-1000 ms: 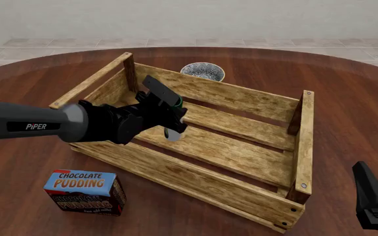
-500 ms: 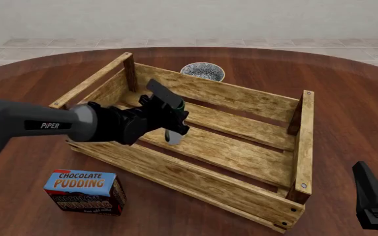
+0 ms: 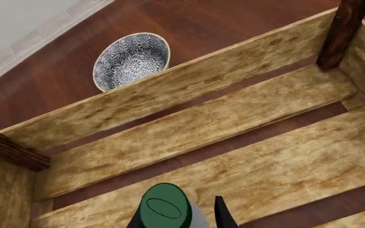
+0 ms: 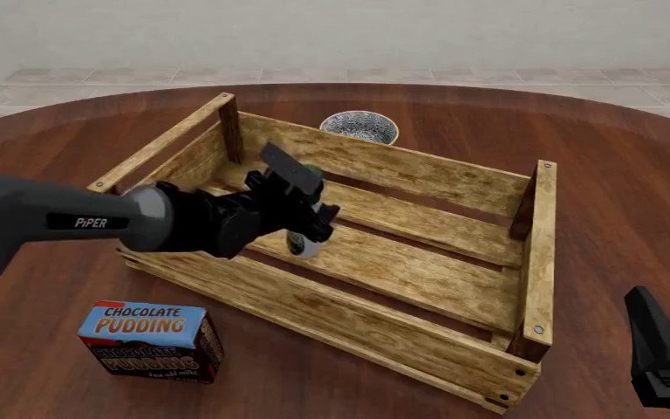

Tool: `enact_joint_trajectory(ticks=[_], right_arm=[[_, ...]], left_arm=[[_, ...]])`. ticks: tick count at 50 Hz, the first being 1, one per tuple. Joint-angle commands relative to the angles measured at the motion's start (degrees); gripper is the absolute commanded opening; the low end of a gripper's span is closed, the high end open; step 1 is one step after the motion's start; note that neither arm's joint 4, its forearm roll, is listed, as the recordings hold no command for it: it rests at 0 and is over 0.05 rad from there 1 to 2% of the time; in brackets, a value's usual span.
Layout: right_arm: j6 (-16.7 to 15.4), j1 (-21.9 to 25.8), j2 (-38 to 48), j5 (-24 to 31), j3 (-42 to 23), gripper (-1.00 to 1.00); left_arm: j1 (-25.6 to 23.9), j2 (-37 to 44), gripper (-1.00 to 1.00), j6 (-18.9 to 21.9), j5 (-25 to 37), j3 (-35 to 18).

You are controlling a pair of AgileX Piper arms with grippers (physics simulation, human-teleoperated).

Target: Pick up the salad dressing and put it in the tray.

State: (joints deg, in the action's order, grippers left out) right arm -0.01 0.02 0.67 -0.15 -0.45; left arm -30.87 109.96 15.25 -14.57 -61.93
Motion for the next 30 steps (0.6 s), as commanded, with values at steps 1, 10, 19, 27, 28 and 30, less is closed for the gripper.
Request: enact_joint_trajectory(ticks=[1, 10, 19, 27, 28, 30], right_arm=[[0.0, 0.0, 0.0, 0.0, 0.0, 1.00], [0.0, 0.0, 0.0, 0.0, 0.0, 1.00], [0.0, 0.0, 0.0, 0.0, 0.0, 1.00], [0.0, 0.0, 0.0, 0.0, 0.0, 1.00], [0.0, 0.0, 0.0, 0.0, 0.0, 1.00], [0.0, 0.0, 0.0, 0.0, 0.0, 1.00]], left_arm=[[0.4, -1.5, 1.00, 0.3, 0.4, 0.4], [0.4, -3.7, 1.00, 0.8, 0.8, 0.7], [0.6, -5.0, 1.00, 1.0, 1.4, 0.7], [0.7, -7.0, 1.00, 1.1, 2.3, 0.7], [0.7, -7.3, 1.00, 1.2, 2.3, 0.8], [0.7, -7.6, 1.00, 1.2, 2.4, 0.8]])
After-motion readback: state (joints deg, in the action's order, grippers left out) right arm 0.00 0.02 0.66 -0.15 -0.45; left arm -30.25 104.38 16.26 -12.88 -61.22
